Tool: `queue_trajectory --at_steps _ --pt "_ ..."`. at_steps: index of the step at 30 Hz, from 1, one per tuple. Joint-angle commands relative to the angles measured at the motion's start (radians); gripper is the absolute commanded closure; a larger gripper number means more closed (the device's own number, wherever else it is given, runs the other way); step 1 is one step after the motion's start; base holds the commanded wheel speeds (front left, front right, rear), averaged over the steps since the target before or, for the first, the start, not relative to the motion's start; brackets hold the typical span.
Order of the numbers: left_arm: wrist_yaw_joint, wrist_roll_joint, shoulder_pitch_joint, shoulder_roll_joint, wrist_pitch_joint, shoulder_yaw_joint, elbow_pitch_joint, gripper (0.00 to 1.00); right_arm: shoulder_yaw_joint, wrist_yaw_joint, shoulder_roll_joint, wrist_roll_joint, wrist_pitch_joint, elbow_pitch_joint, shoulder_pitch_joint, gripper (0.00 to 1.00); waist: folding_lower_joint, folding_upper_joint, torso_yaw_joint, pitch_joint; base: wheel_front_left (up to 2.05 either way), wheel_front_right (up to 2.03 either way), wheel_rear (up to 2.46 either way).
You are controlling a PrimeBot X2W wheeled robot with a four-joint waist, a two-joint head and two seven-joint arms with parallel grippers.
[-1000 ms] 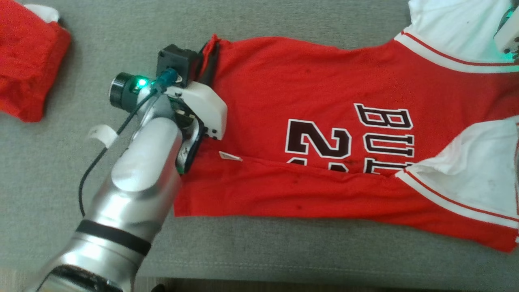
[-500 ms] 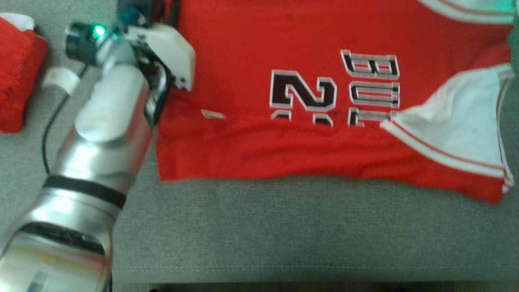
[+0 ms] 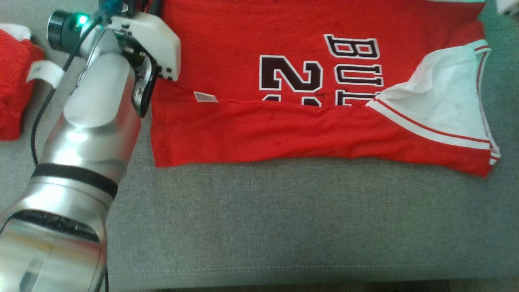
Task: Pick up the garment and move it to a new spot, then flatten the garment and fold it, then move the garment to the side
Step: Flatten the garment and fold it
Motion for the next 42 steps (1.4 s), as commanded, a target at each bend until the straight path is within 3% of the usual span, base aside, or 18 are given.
queue_trajectory --at_steps 1,16,26,34,42 --pt "-0.004 0.003 0.006 0.048 -0.014 0.011 -0.017 1.00 -0.006 -0.001 -0.010 0.035 -0.010 -0.038 0.049 1.00 0.0000 0.0000 -0.008 -0.024 0.00 0.00 0.00" --pt "-0.034 0.004 0.199 0.110 -0.008 -0.044 -0.092 1.00 0.079 -0.001 -0.104 0.246 0.169 -0.288 0.353 1.00 0.0000 0.0000 -0.044 -0.194 0.00 0.00 0.00" --pt "-0.057 0.016 0.382 0.192 0.112 -0.115 -0.278 1.00 0.135 -0.001 -0.206 0.325 0.347 -0.436 0.539 1.00 0.0000 0.0000 -0.048 -0.275 0.00 0.00 0.00" --pt "-0.034 0.022 0.502 0.266 0.202 -0.146 -0.437 1.00 0.151 -0.001 -0.275 0.366 0.496 -0.545 0.633 1.00 0.0000 0.0000 -0.057 -0.301 0.00 0.00 0.00" --pt "-0.011 0.019 0.572 0.288 0.237 -0.167 -0.500 1.00 0.143 -0.001 -0.293 0.356 0.590 -0.588 0.695 1.00 0.0000 0.0000 -0.068 -0.319 0.00 0.00 0.00"
